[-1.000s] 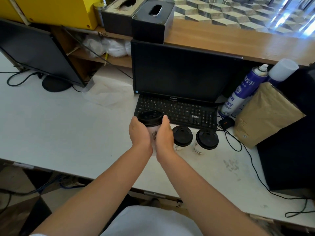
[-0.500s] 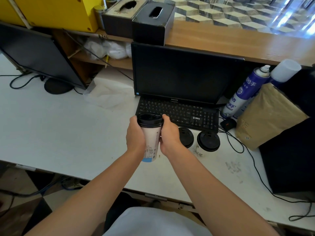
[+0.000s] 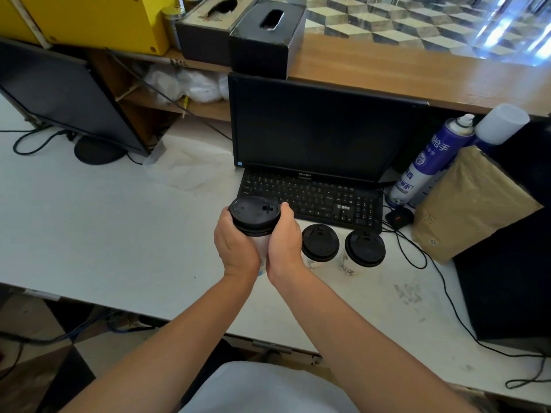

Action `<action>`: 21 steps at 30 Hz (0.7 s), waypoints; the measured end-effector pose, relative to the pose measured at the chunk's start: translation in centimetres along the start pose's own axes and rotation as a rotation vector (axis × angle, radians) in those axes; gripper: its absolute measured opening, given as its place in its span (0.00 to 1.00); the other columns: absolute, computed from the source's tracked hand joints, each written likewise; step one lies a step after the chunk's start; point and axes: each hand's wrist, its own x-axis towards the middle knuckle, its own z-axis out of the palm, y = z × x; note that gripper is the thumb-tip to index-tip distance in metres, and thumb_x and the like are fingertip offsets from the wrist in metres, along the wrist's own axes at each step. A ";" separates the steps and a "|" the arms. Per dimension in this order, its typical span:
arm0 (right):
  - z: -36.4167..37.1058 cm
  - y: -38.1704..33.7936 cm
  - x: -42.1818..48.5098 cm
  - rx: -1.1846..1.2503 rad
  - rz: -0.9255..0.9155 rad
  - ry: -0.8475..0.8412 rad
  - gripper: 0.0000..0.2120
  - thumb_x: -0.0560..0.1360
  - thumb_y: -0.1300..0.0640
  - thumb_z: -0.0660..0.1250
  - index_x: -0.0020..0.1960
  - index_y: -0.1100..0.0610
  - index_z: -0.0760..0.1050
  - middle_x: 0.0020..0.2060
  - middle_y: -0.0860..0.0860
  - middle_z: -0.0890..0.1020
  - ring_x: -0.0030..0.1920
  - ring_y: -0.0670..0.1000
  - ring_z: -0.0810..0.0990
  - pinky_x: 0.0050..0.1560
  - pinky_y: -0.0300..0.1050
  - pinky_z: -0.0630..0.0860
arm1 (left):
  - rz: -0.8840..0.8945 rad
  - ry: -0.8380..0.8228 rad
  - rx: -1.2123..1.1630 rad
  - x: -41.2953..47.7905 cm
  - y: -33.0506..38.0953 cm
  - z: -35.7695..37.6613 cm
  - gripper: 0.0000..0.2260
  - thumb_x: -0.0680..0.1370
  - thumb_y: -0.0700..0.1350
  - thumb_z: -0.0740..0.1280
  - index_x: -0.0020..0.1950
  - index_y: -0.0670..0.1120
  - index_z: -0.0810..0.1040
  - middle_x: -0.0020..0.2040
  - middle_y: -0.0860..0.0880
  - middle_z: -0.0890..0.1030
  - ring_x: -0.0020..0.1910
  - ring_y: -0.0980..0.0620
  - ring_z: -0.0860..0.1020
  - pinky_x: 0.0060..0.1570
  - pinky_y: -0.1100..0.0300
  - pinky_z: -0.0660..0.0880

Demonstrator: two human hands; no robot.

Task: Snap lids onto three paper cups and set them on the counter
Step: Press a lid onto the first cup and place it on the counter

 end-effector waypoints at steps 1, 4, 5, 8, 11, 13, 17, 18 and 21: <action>-0.1 0.1 0.1 -0.005 -0.016 -0.003 0.18 0.84 0.45 0.56 0.50 0.50 0.83 0.47 0.51 0.88 0.51 0.53 0.86 0.61 0.54 0.82 | 0.005 -0.003 0.009 0.0 -0.2 0.0 0.23 0.74 0.54 0.51 0.52 0.45 0.82 0.51 0.40 0.84 0.51 0.42 0.81 0.47 0.53 0.79; -0.5 0.3 0.3 -0.031 -0.017 -0.017 0.19 0.85 0.45 0.56 0.48 0.49 0.83 0.44 0.50 0.88 0.49 0.53 0.86 0.59 0.55 0.82 | -0.014 -0.010 0.048 -0.2 -0.5 0.0 0.26 0.75 0.54 0.50 0.57 0.44 0.82 0.52 0.40 0.84 0.51 0.43 0.82 0.49 0.52 0.80; -0.7 0.3 0.5 -0.040 -0.001 -0.033 0.19 0.85 0.44 0.56 0.50 0.50 0.83 0.46 0.51 0.88 0.50 0.54 0.87 0.58 0.56 0.83 | -0.039 -0.014 0.052 -0.1 -0.6 -0.1 0.25 0.74 0.55 0.50 0.55 0.47 0.82 0.50 0.42 0.84 0.50 0.44 0.82 0.49 0.51 0.80; -1.5 0.0 0.9 -0.092 0.058 -0.134 0.23 0.84 0.38 0.54 0.56 0.51 0.83 0.48 0.52 0.89 0.49 0.53 0.88 0.51 0.52 0.84 | -0.169 -0.014 0.062 1.0 -0.8 -0.6 0.19 0.71 0.57 0.51 0.36 0.60 0.82 0.34 0.54 0.84 0.37 0.52 0.83 0.39 0.55 0.76; -1.9 -0.5 1.1 -0.261 0.065 -0.275 0.27 0.81 0.32 0.53 0.59 0.48 0.82 0.51 0.52 0.89 0.53 0.54 0.87 0.58 0.56 0.82 | -0.267 -0.044 0.052 2.2 -1.1 -1.3 0.21 0.74 0.58 0.52 0.27 0.59 0.79 0.27 0.55 0.81 0.25 0.57 0.80 0.34 0.58 0.74; -2.2 -0.5 1.4 -0.375 0.029 -0.360 0.24 0.77 0.33 0.61 0.63 0.47 0.78 0.56 0.54 0.87 0.56 0.55 0.86 0.61 0.60 0.81 | -0.332 -0.083 0.020 3.0 -1.4 -1.6 0.21 0.76 0.58 0.54 0.31 0.56 0.81 0.30 0.51 0.83 0.30 0.52 0.83 0.35 0.57 0.77; -3.8 0.3 2.5 -0.510 -0.079 -0.437 0.30 0.74 0.57 0.78 0.71 0.48 0.69 0.58 0.50 0.85 0.55 0.50 0.86 0.52 0.45 0.84 | -0.419 -0.225 -0.015 4.5 -2.4 -2.6 0.22 0.81 0.58 0.52 0.53 0.49 0.83 0.49 0.43 0.87 0.50 0.42 0.85 0.49 0.46 0.81; -4.1 0.5 2.9 -0.528 -0.089 -0.441 0.31 0.72 0.60 0.79 0.70 0.49 0.70 0.57 0.49 0.85 0.55 0.48 0.86 0.50 0.43 0.84 | -0.441 -0.264 -0.023 4.8 -2.7 -3.0 0.24 0.82 0.59 0.51 0.57 0.49 0.83 0.53 0.42 0.86 0.53 0.42 0.84 0.52 0.45 0.80; -4.6 0.7 3.9 -0.596 -0.121 -0.445 0.32 0.71 0.62 0.80 0.70 0.50 0.71 0.55 0.46 0.85 0.49 0.39 0.86 0.43 0.33 0.81 | -0.331 -0.296 0.150 5.9 -4.5 -4.3 0.25 0.84 0.61 0.47 0.59 0.52 0.80 0.59 0.48 0.83 0.56 0.47 0.81 0.56 0.45 0.77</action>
